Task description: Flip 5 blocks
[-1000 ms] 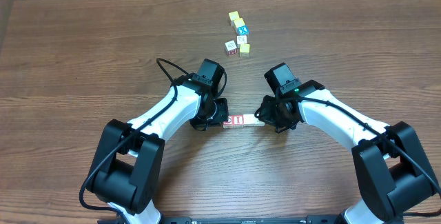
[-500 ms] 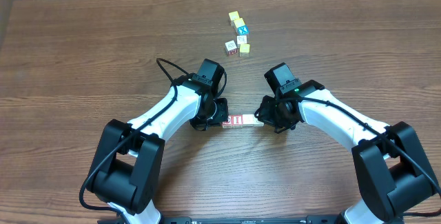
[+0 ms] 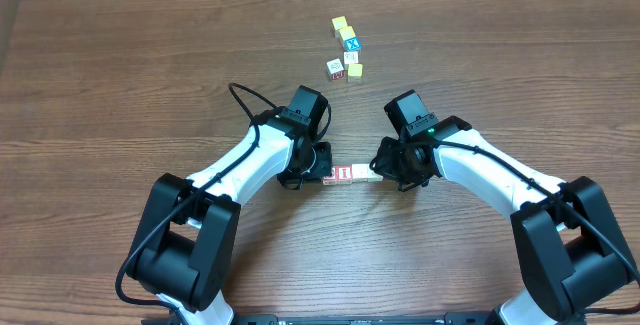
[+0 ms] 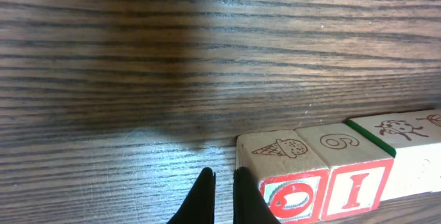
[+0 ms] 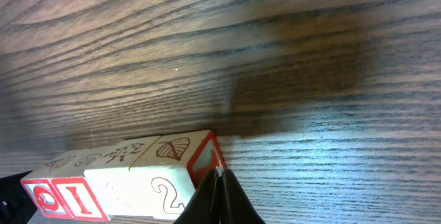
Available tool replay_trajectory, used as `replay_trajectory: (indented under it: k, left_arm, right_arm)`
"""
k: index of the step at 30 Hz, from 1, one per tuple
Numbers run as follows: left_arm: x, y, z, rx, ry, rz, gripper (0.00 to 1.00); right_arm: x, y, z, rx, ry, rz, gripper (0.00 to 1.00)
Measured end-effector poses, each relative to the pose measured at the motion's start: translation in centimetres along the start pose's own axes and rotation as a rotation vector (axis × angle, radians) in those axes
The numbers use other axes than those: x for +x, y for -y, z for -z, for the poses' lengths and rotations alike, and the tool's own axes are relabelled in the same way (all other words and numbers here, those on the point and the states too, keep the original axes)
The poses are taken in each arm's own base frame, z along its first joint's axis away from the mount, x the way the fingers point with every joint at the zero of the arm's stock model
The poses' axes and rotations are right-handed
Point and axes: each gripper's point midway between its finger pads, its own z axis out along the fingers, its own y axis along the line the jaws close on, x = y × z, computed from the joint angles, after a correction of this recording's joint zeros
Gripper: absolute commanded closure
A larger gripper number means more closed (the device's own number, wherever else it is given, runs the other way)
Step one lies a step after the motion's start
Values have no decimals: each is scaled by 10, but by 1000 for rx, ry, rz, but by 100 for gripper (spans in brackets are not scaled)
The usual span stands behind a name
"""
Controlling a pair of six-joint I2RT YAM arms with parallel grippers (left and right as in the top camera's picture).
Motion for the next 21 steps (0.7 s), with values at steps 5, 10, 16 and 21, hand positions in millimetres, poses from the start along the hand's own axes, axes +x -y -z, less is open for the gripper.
replay_trajectory:
  k: [5, 10, 16, 21]
  left_arm:
    - [-3, 1, 0, 1, 13, -2, 96]
    - [-7, 1, 0, 2, 31, -4, 96]
    - [-13, 3, 0, 6, 54, -8, 96]
    - [-15, 4, 1, 8, 66, -9, 96]
  right_arm:
    - [-1, 0, 0, -2, 2, 1, 96]
    - [-4, -2, 0, -6, 18, 3, 96]
    - [-6, -1, 0, -3, 27, 3, 96]
    - [-5, -1, 0, -3, 24, 2, 96]
